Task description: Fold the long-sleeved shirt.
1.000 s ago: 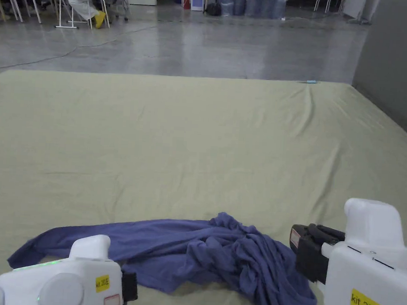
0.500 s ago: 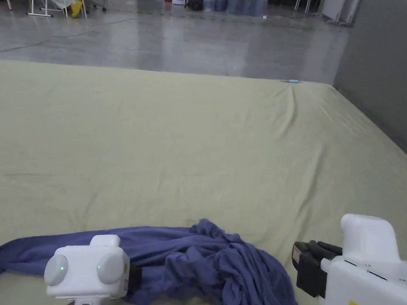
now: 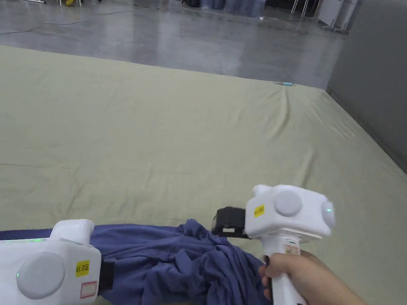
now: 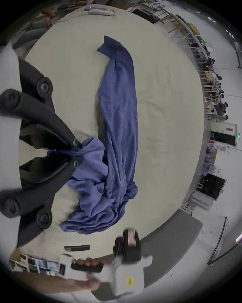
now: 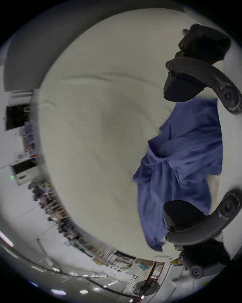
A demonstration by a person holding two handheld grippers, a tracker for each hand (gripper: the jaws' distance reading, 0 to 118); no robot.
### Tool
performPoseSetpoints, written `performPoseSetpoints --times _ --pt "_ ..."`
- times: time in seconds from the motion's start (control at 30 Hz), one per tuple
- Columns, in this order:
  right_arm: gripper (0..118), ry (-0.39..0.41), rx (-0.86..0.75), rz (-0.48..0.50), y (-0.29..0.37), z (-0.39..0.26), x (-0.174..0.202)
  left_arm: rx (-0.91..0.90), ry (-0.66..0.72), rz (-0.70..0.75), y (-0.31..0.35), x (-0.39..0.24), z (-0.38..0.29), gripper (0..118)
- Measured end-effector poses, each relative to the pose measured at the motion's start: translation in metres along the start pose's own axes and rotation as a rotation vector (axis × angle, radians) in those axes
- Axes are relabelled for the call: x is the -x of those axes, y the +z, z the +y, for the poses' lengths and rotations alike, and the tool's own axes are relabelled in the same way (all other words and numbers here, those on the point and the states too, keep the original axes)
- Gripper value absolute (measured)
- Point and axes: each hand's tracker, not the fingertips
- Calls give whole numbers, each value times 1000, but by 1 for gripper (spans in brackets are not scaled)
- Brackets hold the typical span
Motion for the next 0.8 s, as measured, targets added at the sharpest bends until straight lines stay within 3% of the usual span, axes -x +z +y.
performPoseSetpoints --times 0.1,0.17,0.2,0.27,0.3,0.37,0.47,0.63,0.8 --pt "109 58 69 -61 -36 3 12 -6 -16 8 6 0 -3 0" --pt "63 45 110 -79 -52 6 14 -6 -5 -3 9 4 -5 0" --pt "46 32 143 -84 -55 4 13 -3 3 -7 9 7 -6 0" --pt "32 10 126 -59 -48 6 9 1 13 -3 11 12 -7 0" --pt "12 -12 83 -28 -35 8 8 -4 27 -4 15 17 -6 0" --pt "8 -30 0 21 1 11 4 -30 54 -5 26 25 1 0" --pt "6 95 -103 102 76 15 12 -132 72 18 56 30 28 0" --pt "5 143 -340 157 216 33 24 -344 113 14 127 25 88 0" --pt "5 201 -539 99 350 60 44 -544 156 -29 211 16 158 0"
